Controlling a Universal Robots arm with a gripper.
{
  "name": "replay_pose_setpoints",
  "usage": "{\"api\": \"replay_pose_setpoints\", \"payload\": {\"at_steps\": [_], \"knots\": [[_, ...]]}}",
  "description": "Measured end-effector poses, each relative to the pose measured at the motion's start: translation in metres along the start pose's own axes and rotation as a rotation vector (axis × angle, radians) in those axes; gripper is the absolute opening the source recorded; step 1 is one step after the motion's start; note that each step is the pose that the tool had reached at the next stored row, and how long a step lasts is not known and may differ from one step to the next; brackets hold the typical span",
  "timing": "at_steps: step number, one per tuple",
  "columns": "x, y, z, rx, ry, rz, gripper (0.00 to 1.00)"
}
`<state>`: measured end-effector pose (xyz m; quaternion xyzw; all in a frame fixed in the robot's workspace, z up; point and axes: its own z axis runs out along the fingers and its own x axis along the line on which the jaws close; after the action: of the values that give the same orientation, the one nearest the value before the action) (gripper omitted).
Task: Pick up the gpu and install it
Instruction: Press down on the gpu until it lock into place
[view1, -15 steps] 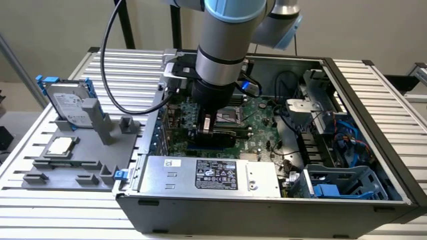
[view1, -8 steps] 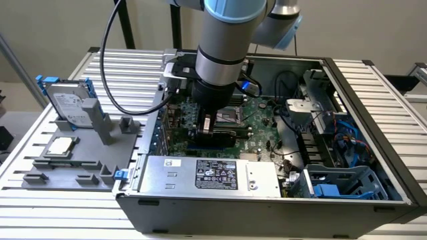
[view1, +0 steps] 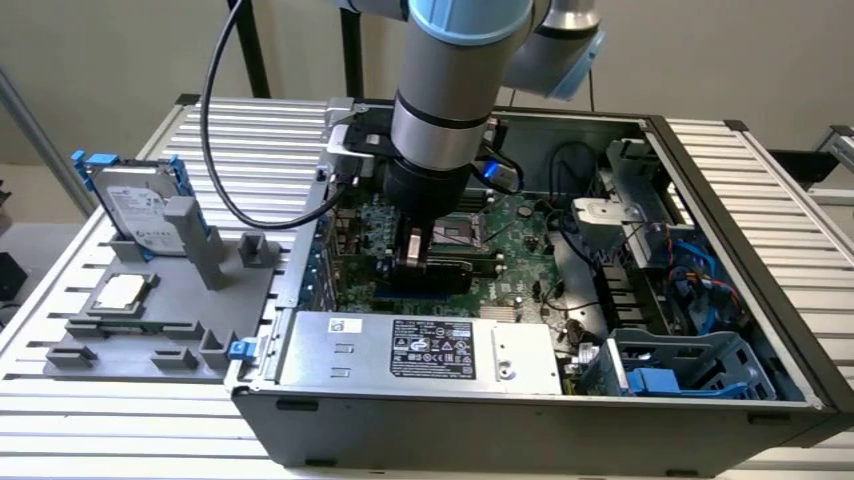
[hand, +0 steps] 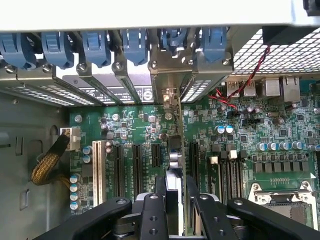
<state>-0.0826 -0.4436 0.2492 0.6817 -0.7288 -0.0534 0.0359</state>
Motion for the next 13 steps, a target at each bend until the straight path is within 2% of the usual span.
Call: {"api": "replay_pose_setpoints", "payload": {"at_steps": [13], "knots": [[0.0000, -0.0004, 0.0031, -0.0001, 0.0002, 0.000, 0.00]]}}
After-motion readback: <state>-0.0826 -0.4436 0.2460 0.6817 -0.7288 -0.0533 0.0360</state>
